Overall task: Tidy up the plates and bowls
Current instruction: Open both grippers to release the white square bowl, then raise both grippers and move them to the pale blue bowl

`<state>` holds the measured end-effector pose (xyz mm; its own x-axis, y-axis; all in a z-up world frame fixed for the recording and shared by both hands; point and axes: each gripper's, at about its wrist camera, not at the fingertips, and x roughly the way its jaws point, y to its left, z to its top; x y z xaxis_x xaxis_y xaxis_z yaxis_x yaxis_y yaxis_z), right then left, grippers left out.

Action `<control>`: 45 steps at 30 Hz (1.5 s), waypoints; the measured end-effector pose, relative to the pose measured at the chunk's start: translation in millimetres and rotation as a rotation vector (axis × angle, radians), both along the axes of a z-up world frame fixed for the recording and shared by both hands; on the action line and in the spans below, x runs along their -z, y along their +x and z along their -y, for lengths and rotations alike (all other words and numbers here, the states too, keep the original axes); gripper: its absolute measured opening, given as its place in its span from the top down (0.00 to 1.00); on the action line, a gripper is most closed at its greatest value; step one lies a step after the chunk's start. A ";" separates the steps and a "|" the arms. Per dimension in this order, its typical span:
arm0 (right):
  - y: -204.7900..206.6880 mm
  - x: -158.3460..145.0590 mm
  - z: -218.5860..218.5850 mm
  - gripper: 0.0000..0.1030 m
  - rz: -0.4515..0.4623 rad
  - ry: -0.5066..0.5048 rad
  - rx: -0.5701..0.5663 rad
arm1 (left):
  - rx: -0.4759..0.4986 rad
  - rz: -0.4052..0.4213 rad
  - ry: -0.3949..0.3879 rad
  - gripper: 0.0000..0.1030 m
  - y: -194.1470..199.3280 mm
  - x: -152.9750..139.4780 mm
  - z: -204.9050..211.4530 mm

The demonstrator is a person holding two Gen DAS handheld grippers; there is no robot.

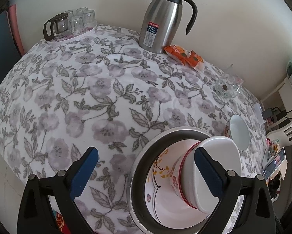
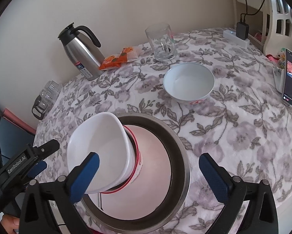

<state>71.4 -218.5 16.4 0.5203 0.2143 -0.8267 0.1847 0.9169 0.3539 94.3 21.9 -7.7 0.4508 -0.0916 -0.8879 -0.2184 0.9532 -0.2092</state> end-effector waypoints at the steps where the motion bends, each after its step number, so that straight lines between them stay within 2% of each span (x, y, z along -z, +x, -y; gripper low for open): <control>1: 0.0 0.1 0.1 0.00 0.001 0.001 -0.002 | -0.002 -0.001 -0.003 0.04 0.0 0.1 -0.5; 20: 0.9 -1.6 3.2 0.00 0.027 0.018 0.004 | -0.012 0.004 -0.023 0.04 1.5 -0.3 -2.1; 28: 5.0 -1.6 18.1 0.00 0.029 0.020 0.037 | -0.035 0.045 -0.032 0.04 6.2 -9.5 -5.8; 34: 8.2 -7.4 38.6 0.00 0.066 -0.014 0.093 | -0.054 0.117 -0.039 0.04 8.8 -25.2 -9.5; 38: 11.3 -7.4 53.6 0.00 0.066 -0.027 0.132 | -0.034 0.137 -0.056 0.04 11.9 -32.5 -4.4; 45: 18.2 -8.5 80.9 0.00 0.066 -0.026 0.207 | 0.059 0.141 -0.059 0.04 23.1 -45.7 25.1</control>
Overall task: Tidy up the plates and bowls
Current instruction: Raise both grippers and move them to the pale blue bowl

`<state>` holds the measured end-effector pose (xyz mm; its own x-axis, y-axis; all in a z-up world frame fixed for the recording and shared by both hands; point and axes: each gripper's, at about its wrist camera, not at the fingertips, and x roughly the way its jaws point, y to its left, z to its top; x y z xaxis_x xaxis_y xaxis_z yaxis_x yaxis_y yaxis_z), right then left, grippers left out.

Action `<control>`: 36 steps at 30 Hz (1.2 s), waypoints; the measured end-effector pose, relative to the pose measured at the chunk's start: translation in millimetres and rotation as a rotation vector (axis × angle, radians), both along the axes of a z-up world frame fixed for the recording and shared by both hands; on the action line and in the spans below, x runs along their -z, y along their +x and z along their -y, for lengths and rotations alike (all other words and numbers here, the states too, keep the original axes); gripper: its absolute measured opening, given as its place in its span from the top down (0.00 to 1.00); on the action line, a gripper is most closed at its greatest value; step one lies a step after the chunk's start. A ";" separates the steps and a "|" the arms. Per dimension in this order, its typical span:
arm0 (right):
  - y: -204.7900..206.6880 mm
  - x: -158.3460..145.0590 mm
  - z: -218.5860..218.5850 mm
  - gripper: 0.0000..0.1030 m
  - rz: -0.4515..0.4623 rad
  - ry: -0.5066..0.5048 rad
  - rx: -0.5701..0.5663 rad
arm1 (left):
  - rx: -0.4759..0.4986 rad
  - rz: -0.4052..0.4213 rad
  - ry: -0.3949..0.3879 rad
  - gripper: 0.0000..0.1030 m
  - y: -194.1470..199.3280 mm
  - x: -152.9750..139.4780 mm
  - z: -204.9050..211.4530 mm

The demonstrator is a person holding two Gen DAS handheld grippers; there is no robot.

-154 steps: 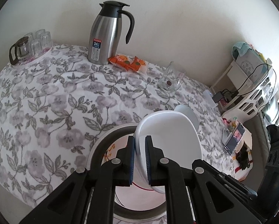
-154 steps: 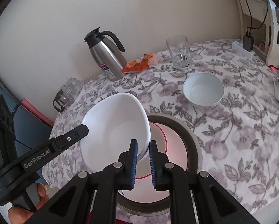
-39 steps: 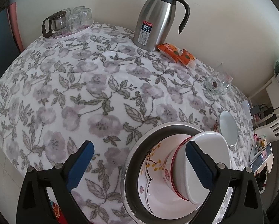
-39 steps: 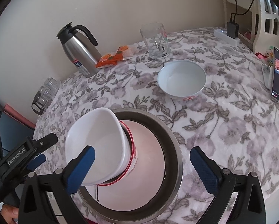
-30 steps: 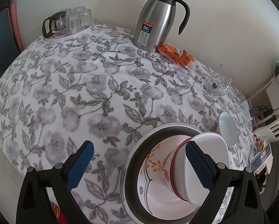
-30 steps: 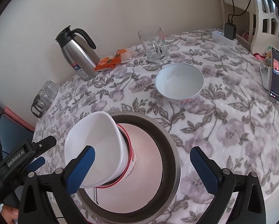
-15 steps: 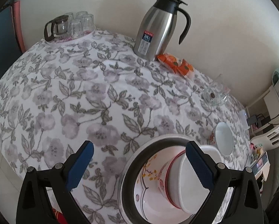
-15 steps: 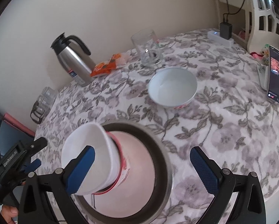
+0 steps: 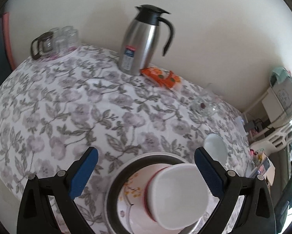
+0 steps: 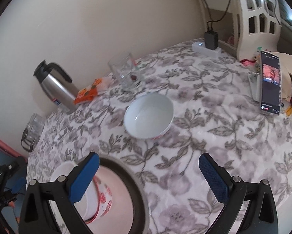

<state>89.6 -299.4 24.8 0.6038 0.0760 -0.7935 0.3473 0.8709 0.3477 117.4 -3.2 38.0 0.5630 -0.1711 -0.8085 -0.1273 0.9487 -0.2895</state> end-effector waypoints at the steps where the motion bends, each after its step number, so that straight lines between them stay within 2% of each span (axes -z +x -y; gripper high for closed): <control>1: 1.9 0.5 3.6 0.00 0.000 -0.001 0.010 | 0.015 -0.001 -0.002 0.04 2.9 -2.2 5.1; 10: 10.3 12.2 35.1 0.00 -0.025 0.002 0.088 | 0.063 -0.109 -0.032 0.04 33.5 7.0 38.8; 24: 25.2 32.5 56.3 0.03 -0.048 0.041 0.105 | 0.178 -0.229 0.076 0.04 72.0 21.5 108.9; 27: 30.1 38.0 55.3 0.08 -0.055 0.052 0.093 | 0.181 -0.262 0.102 0.08 80.1 27.9 118.6; 31: 37.7 44.8 55.2 0.16 -0.061 0.065 0.078 | 0.187 -0.285 0.161 0.18 90.6 31.9 132.3; 34: 42.6 49.1 57.9 0.24 -0.063 0.073 0.081 | 0.197 -0.301 0.163 0.23 96.7 35.9 142.2; 36: 46.7 52.2 59.8 0.25 -0.066 0.079 0.080 | 0.210 -0.311 0.172 0.28 100.1 40.3 150.4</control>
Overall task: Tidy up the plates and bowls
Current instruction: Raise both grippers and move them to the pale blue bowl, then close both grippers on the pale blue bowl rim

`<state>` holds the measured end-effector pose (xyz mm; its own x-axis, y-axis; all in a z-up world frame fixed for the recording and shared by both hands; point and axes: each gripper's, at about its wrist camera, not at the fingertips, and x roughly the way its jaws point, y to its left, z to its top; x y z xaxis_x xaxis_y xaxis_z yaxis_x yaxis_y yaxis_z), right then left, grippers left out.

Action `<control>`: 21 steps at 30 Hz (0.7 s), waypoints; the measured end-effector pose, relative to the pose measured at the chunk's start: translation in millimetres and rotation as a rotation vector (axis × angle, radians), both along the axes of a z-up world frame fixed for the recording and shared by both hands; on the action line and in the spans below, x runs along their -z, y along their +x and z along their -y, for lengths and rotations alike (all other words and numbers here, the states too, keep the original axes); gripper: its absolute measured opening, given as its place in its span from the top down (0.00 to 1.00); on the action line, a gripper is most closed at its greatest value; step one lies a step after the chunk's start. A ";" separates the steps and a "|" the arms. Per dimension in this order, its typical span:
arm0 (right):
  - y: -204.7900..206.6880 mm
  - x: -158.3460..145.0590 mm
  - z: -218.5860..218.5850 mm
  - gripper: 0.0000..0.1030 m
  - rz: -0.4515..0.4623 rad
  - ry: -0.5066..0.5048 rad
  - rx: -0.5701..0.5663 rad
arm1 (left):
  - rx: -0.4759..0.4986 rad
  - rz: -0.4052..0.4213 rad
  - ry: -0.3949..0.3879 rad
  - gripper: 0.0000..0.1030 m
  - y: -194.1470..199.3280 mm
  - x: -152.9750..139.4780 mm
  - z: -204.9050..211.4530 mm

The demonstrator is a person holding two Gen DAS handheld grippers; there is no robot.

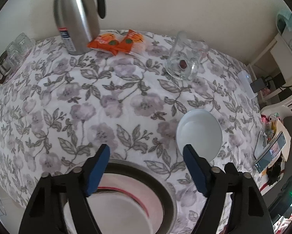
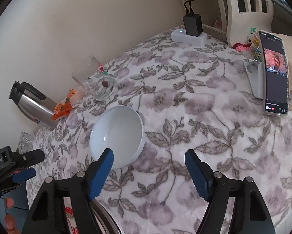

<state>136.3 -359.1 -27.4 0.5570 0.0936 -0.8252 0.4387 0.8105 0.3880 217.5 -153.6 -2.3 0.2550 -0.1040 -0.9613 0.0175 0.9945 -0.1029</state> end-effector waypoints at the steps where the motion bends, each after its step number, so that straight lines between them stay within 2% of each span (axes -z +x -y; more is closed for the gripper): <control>1: 2.7 2.1 0.3 0.26 -0.002 0.003 -0.004 | 0.006 -0.007 0.003 0.31 1.4 3.0 3.7; 3: 6.2 4.8 0.1 0.29 -0.004 0.008 -0.009 | 0.011 -0.024 0.001 0.33 4.8 10.5 10.7; 5: 9.9 8.8 -0.3 0.31 -0.008 0.018 -0.015 | 0.023 -0.041 -0.009 0.39 7.4 16.4 17.8; 13: 22.2 24.2 -3.6 0.47 -0.026 0.048 -0.050 | 0.043 -0.067 0.003 0.46 15.7 33.6 43.5; 16: 25.2 28.4 -2.5 0.53 -0.029 0.052 -0.057 | 0.044 -0.080 0.007 0.54 18.4 41.3 50.1; 21: 31.2 38.2 0.3 0.62 -0.042 0.060 -0.073 | 0.035 -0.091 0.013 0.60 24.0 51.4 57.8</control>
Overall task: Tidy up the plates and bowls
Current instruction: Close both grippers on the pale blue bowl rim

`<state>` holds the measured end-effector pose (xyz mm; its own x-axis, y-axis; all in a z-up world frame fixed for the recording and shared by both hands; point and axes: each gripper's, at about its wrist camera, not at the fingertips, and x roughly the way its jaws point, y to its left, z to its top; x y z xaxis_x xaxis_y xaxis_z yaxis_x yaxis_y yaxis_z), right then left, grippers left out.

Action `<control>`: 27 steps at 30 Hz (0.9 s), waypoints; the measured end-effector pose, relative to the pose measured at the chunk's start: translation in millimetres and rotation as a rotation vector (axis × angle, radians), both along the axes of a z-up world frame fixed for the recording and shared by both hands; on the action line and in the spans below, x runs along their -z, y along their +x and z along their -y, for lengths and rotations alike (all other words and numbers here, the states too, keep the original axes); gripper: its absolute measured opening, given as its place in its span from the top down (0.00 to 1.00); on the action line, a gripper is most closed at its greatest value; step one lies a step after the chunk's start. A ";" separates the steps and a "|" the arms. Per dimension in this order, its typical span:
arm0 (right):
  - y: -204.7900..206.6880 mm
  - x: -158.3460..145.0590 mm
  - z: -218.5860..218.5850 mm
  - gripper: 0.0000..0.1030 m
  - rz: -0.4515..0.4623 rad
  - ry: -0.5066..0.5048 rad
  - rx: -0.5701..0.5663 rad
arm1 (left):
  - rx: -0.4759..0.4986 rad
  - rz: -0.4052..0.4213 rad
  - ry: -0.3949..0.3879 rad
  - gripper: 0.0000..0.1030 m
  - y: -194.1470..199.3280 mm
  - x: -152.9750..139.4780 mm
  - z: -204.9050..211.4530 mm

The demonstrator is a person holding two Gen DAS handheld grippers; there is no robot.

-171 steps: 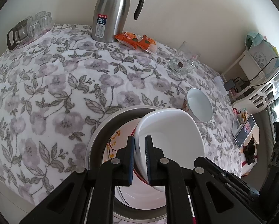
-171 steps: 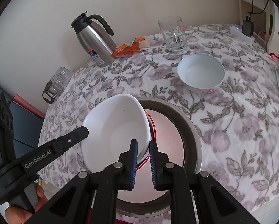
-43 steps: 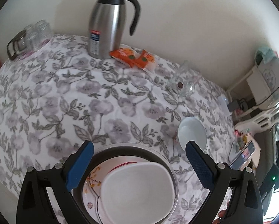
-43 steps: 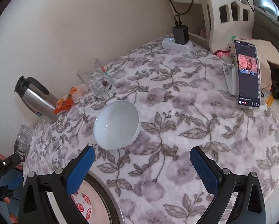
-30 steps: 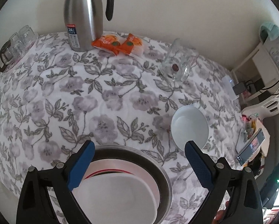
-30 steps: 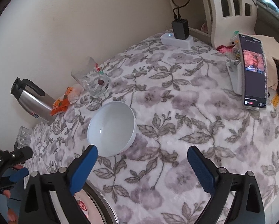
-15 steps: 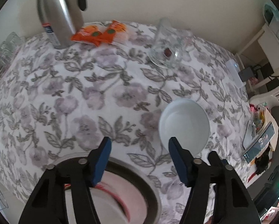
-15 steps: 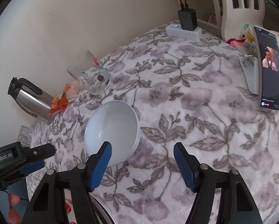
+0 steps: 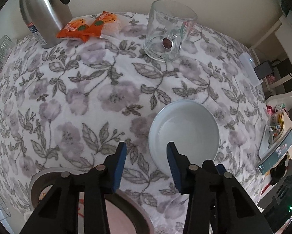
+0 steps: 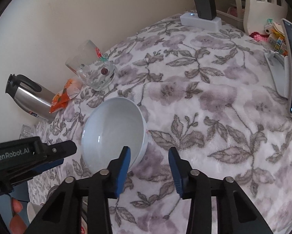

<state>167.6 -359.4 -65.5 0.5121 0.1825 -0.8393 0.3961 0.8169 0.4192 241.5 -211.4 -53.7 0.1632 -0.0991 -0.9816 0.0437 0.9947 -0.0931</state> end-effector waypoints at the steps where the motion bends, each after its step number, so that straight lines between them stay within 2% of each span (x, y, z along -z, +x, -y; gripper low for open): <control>1: 1.2 2.6 1.1 0.63 -0.001 0.005 -0.001 | -0.001 -0.001 0.000 0.61 1.5 1.6 1.8; 16: 12.6 20.5 -0.2 0.76 -0.008 0.041 -0.039 | -0.016 -0.029 0.021 0.84 15.0 32.7 13.3; 27: 17.2 30.6 -0.2 0.86 -0.024 0.054 -0.050 | 0.010 -0.031 0.017 0.88 20.5 44.6 23.6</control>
<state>184.7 -359.2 -96.1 0.4809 0.2530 -0.8395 0.3660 0.8121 0.4545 262.0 -235.0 -98.3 0.1322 -0.0838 -0.9877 0.0508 0.9957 -0.0777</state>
